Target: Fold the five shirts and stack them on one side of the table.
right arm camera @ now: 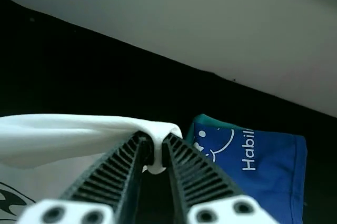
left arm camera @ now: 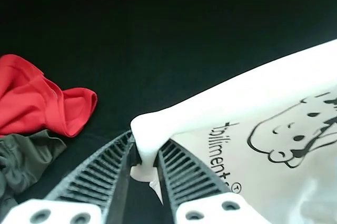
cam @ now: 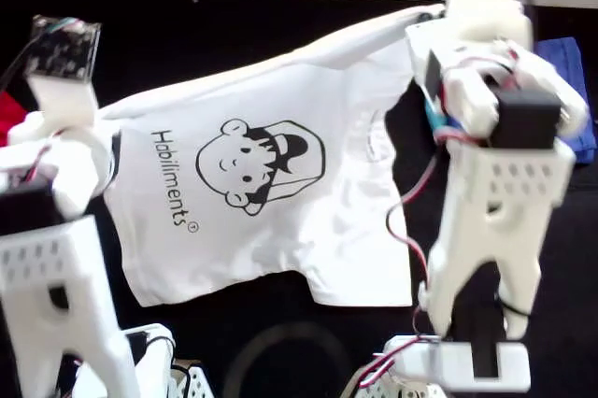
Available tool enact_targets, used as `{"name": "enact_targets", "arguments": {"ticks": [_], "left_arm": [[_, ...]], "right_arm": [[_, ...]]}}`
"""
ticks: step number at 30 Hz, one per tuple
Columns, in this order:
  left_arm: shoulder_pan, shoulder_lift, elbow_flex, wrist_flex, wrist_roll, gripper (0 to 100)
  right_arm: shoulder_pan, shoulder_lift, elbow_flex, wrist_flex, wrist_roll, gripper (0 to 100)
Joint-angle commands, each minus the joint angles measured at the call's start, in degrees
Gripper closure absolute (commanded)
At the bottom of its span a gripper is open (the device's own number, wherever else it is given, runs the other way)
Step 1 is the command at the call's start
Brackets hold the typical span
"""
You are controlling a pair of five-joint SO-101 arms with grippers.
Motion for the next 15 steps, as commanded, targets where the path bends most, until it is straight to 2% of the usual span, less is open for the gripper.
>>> {"name": "enact_targets", "arguments": {"ticks": [1,9,15], "left_arm": [[0.31,6.90,-2.15,-6.24,-0.35,99],[0.31,26.33,-20.97,-7.91,-0.35,99],[0.48,36.35,-34.42,-2.20,-0.18,99]], "right_arm": [[-0.13,4.09,-0.04,-3.38,-0.70,99.2],[-0.13,12.44,-9.71,-6.11,-1.05,99.2],[-0.22,16.57,-13.14,-5.85,-7.56,99.2]]}}
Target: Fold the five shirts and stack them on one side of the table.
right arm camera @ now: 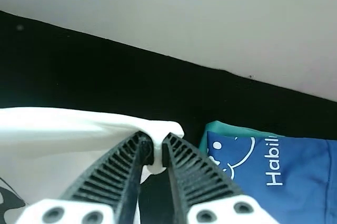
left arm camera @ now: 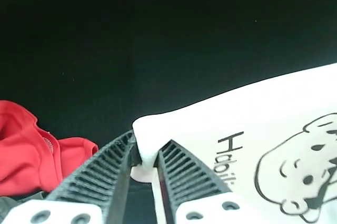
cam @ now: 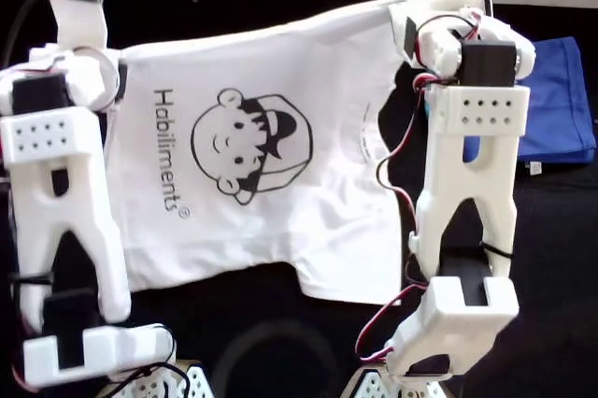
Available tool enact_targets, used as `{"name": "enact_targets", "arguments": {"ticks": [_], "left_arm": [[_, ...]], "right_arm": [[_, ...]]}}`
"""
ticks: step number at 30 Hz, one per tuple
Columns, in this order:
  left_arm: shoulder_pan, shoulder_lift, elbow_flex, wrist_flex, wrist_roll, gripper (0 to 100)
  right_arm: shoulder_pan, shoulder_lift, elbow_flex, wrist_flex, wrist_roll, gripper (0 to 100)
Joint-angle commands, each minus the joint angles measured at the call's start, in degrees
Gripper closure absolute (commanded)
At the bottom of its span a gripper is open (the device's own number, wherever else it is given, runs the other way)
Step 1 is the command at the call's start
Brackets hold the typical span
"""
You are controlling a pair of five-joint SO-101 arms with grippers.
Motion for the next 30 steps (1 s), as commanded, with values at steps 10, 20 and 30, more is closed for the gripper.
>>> {"name": "enact_targets", "arguments": {"ticks": [10,20,30], "left_arm": [[-0.22,15.43,-9.80,3.34,-0.26,99],[-0.22,18.51,-10.07,15.30,-0.26,99],[-0.22,18.33,-16.92,30.59,-0.35,99]], "right_arm": [[-4.18,11.82,-0.75,6.46,-3.16,99.2],[-5.67,14.20,-0.75,14.37,-3.16,99.2],[-5.67,13.93,-5.41,26.95,-3.16,99.2]]}}
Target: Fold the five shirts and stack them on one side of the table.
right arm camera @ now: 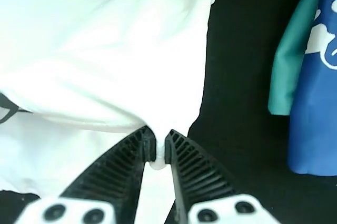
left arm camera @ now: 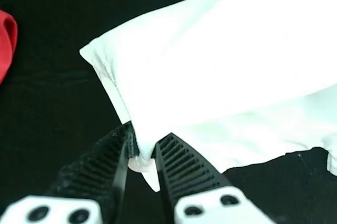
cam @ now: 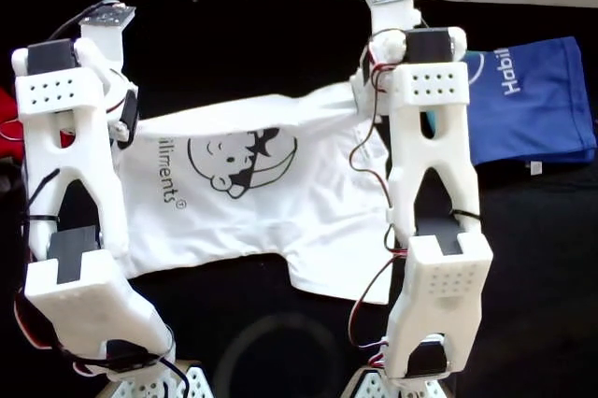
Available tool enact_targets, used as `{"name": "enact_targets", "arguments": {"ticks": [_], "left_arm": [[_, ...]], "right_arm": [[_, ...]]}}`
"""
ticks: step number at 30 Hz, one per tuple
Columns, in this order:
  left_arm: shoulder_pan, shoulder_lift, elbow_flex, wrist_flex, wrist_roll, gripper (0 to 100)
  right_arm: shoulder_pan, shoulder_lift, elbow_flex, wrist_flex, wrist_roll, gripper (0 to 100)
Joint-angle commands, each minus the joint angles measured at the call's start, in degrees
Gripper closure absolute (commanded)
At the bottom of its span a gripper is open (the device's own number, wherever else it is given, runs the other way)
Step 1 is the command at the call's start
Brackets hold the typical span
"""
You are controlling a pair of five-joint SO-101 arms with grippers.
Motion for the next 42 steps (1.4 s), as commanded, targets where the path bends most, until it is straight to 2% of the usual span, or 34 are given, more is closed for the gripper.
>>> {"name": "enact_targets", "arguments": {"ticks": [1,4,7,15,22,28,31,38,42], "left_arm": [[-0.04,-1.01,-4.62,5.19,-0.26,99],[-0.04,-1.10,-5.93,9.14,-0.26,99],[-0.48,-2.59,-3.65,9.49,-0.44,99],[2.07,-21.05,18.15,9.14,-5.19,99],[1.71,-32.48,42.59,-2.55,-9.76,99],[1.63,-38.02,56.04,-7.30,-12.84,99],[1.01,-40.22,59.03,-8.35,-14.59,99],[-5.05,-41.10,60.26,-11.87,-15.03,99],[-4.44,-41.10,63.43,-13.80,-15.03,99]], "right_arm": [[-0.31,-0.84,-5.05,3.38,-0.44,99.2],[0.57,-1.89,-5.23,3.38,-0.44,99.2],[0.48,-6.55,0.04,3.38,-0.44,99.2],[0.66,-25.80,27.74,2.77,0.00,99.2],[0.75,-37.32,48.75,-3.03,0.09,99.2],[0.75,-45.76,66.15,-9.54,2.81,99.2],[0.84,-49.54,71.52,-10.33,2.81,99.2],[0.84,-54.55,75.12,-9.89,2.81,99.2],[0.84,-54.46,79.25,-10.42,2.81,99.2]]}}
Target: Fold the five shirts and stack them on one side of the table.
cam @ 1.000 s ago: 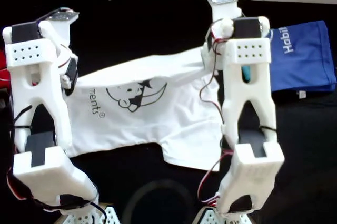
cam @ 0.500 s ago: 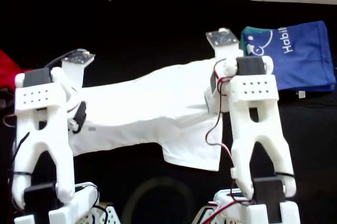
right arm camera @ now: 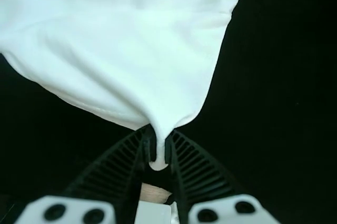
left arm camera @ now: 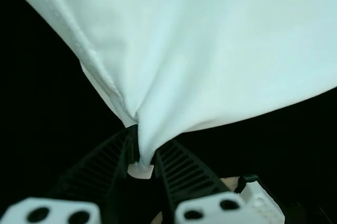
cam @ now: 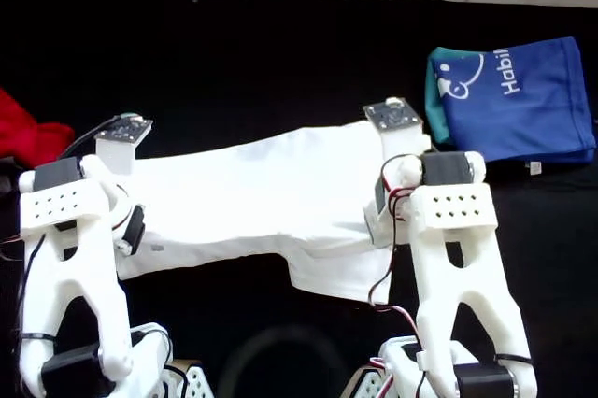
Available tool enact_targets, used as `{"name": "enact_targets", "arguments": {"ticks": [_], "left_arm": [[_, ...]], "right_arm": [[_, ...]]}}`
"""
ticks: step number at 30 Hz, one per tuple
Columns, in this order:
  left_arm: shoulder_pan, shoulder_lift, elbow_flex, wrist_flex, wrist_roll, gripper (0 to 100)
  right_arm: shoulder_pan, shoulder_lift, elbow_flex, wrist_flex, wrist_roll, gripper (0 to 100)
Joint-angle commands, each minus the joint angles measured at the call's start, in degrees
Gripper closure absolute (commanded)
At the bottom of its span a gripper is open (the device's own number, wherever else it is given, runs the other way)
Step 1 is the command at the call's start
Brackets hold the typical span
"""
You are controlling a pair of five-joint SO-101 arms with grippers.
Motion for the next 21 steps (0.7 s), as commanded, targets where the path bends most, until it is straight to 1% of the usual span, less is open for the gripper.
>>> {"name": "enact_targets", "arguments": {"ticks": [1,6,11,14,18,21], "left_arm": [[0.13,-1.54,2.15,-2.46,-0.44,99],[0.57,-1.54,6.46,-8.53,-0.35,99],[0.57,-1.54,8.13,-9.85,-0.35,99],[0.57,-1.54,7.96,-9.76,-0.35,98],[0.04,-2.07,7.60,-9.41,-0.35,88],[-0.57,-2.07,4.35,-8.18,-0.35,85]], "right_arm": [[0.66,-1.80,2.95,-1.01,0.79,99.2],[0.57,-1.80,8.66,-8.31,0.79,99.2],[0.57,-1.80,12.35,-11.65,0.79,98.9],[0.40,-1.89,12.53,-11.12,0.79,96.7],[0.31,-2.51,10.68,-7.16,0.79,88.5],[0.40,-2.51,5.85,-2.59,0.70,88.3]]}}
